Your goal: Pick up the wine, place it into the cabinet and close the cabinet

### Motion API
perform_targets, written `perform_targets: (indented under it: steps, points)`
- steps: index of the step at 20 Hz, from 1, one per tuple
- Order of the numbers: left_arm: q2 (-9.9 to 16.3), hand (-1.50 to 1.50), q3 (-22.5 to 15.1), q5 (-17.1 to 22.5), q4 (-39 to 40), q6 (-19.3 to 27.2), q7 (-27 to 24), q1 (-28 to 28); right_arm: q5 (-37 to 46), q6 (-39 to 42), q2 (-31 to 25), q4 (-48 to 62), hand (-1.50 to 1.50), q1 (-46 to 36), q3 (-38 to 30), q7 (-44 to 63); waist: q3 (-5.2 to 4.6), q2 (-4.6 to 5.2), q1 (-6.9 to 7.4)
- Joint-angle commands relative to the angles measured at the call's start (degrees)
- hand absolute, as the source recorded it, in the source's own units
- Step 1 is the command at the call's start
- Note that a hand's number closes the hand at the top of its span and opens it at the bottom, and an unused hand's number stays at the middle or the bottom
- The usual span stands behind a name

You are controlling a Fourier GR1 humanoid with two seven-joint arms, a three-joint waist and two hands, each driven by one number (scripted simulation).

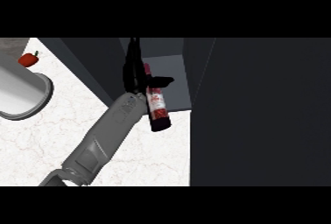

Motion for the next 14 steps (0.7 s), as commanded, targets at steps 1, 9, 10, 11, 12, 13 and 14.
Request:
perform_targets:
  steps: [1, 9, 10, 11, 12, 13, 14]
  points:
    - [0.0, -1.5, 0.0, 6.0, -2.4, 2.6, -5.6, 0.3, -3.2, -0.1, -1.4, -4.4, -1.5, -0.1, -0.4, 2.5, 0.01, -0.01, -0.3]
    - [0.0, -1.5, 3.0, 18.6, -8.5, -0.6, -17.9, 4.6, -2.9, -3.3, -0.2, -6.1, -1.5, 1.2, -0.7, 3.2, 0.07, -0.79, 2.88]
    - [0.0, -1.5, 1.6, 21.1, -12.3, -1.9, -18.1, 6.6, -4.2, -3.6, -0.9, -7.2, -1.5, 1.7, -0.2, 4.9, 0.06, -1.06, 3.24]
    - [0.0, -1.5, 2.7, 21.9, -11.5, -3.7, -19.1, 5.6, -2.3, -2.5, -0.7, -7.3, -1.5, 3.3, -0.8, 2.6, 0.11, -1.17, 3.27]
    - [0.0, -1.5, 3.3, 23.6, -9.8, -3.5, -21.4, 5.0, -3.7, -2.9, -1.5, -8.8, -1.5, 2.9, -0.3, 4.6, 0.07, -0.89, 2.69]
    - [0.0, -1.5, -0.7, 24.2, -12.8, -1.8, -21.1, 6.7, -4.6, -5.0, -1.3, -10.5, -1.5, 2.2, -0.9, 6.3, 0.1, -1.23, 3.37]
    - [0.0, -1.5, -1.1, 27.0, -12.1, -2.2, -19.0, 5.0, 0.1, -2.0, 0.1, -7.7, -1.5, 5.4, 1.8, 1.5, 0.15, -1.33, 2.92]
